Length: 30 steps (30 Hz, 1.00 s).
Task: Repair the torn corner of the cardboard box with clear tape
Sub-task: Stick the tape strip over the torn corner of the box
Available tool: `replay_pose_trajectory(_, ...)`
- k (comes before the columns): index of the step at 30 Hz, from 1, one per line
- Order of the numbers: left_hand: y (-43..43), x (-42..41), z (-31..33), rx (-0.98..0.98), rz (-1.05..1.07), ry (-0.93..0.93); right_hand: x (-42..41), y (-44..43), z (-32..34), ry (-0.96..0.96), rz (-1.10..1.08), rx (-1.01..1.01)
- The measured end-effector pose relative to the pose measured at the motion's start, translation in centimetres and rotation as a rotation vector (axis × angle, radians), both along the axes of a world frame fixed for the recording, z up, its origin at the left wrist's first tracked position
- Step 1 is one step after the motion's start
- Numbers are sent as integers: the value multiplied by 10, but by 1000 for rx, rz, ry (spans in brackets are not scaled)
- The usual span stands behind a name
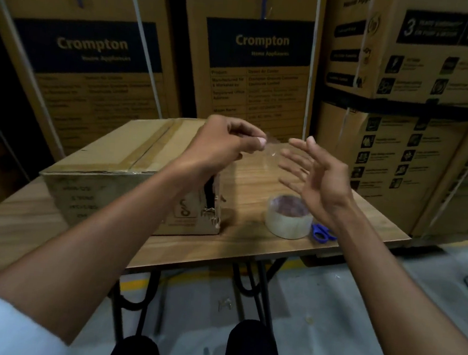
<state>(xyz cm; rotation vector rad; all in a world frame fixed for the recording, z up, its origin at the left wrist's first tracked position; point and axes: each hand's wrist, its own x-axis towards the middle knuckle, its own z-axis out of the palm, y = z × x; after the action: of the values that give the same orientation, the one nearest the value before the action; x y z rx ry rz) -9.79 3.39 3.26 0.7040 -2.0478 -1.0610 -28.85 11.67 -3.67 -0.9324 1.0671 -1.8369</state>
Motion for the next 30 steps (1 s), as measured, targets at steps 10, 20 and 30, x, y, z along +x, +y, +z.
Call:
replay_pose_trajectory(10,-10,55,11,25,130,23,46,-18,-3,152,41,-82)
replay_pose_trajectory(20,14,80,-83,155,423,444,70,-26,-11,570,-232,-69)
replay_pose_trajectory(30,8,74,-120,190,541,496,78,-47,-40,568,-256,-27)
